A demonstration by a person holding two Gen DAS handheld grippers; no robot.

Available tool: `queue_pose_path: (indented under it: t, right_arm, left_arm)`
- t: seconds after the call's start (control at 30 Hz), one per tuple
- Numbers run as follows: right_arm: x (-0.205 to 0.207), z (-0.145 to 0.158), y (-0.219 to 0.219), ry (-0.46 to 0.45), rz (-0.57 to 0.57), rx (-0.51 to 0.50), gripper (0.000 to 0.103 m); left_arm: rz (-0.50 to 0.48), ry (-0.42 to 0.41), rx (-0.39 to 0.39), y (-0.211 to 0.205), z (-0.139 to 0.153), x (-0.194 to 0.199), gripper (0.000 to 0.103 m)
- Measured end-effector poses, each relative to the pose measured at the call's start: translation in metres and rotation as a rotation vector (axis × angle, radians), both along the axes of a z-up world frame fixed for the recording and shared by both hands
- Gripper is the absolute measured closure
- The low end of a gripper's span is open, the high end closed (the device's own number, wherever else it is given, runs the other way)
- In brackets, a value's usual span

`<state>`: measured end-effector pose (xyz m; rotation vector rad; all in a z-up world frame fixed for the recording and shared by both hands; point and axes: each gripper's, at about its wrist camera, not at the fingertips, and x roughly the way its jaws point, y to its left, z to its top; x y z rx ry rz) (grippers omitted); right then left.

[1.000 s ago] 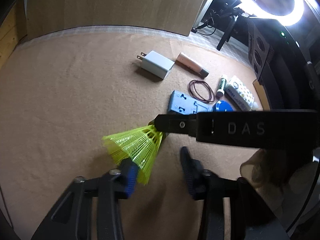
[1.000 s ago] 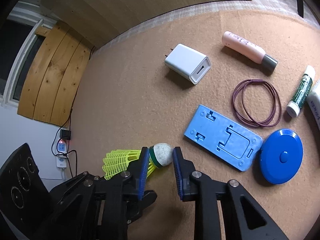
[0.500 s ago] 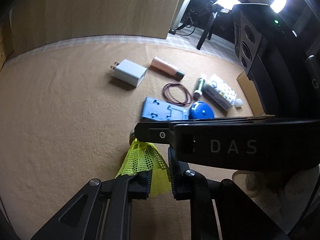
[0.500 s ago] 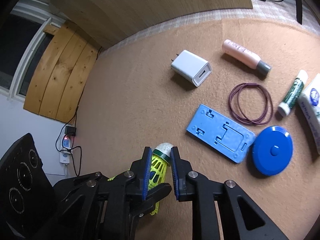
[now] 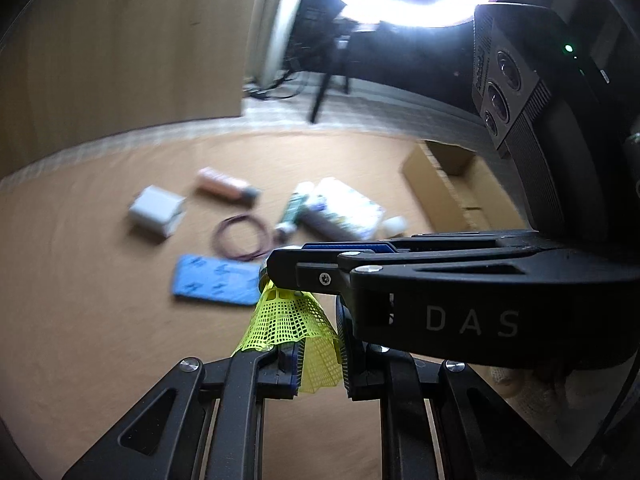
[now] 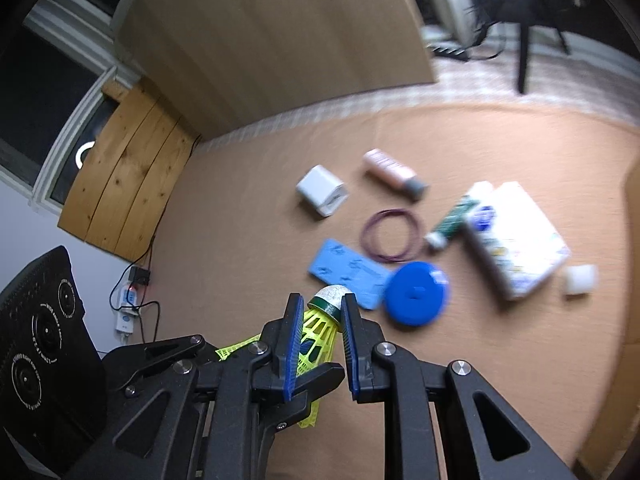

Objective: Organize objects
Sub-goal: 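Carry the shuttlecock with the right tool and release it into the box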

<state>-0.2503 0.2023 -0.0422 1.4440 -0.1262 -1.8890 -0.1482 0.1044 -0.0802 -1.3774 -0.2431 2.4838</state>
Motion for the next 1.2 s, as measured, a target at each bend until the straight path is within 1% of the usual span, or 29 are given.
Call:
queue_pose_path:
  t: [0.3, 0.53, 0.8, 1.0, 1.07, 1.1, 1.13, 1.17, 1.2]
  right_arm:
    - [-0.015, 0.018, 0.099, 0.048, -0.142, 0.014, 0.085]
    - [-0.022, 0.024, 0.169, 0.074, -0.236, 0.034, 0.085]
    - [-0.027, 0.019, 0.223, 0.068, -0.31, 0.044, 0.085]
    - [-0.028, 0.019, 0.242, 0.076, -0.336, 0.065, 0.085]
    - [-0.028, 0.019, 0.244, 0.081, -0.344, 0.077, 0.08]
    - [-0.028, 0.02, 0.246, 0.088, -0.352, 0.084, 0.068]
    - [-0.027, 0.021, 0.248, 0.1, -0.363, 0.091, 0.057]
    - [-0.026, 0.022, 0.251, 0.109, -0.372, 0.093, 0.053]
    - [-0.025, 0.023, 0.253, 0.116, -0.378, 0.093, 0.052]
  left_arm:
    - [-0.14, 0.032, 0.022, 0.097, 0.013, -0.021, 0.087]
    - [-0.233, 0.045, 0.032, 0.168, 0.017, -0.033, 0.087]
    - [-0.302, 0.039, 0.031, 0.228, 0.013, -0.039, 0.087]
    - [-0.328, 0.034, 0.024, 0.25, 0.011, -0.04, 0.087]
    - [-0.341, 0.031, 0.018, 0.255, 0.01, -0.04, 0.082]
    - [-0.342, 0.028, 0.011, 0.256, 0.01, -0.039, 0.066]
    - [-0.336, 0.024, 0.002, 0.257, 0.009, -0.039, 0.045]
    - [-0.332, 0.025, 0.001, 0.257, 0.008, -0.038, 0.038]
    - [-0.329, 0.027, 0.002, 0.256, 0.009, -0.036, 0.037]
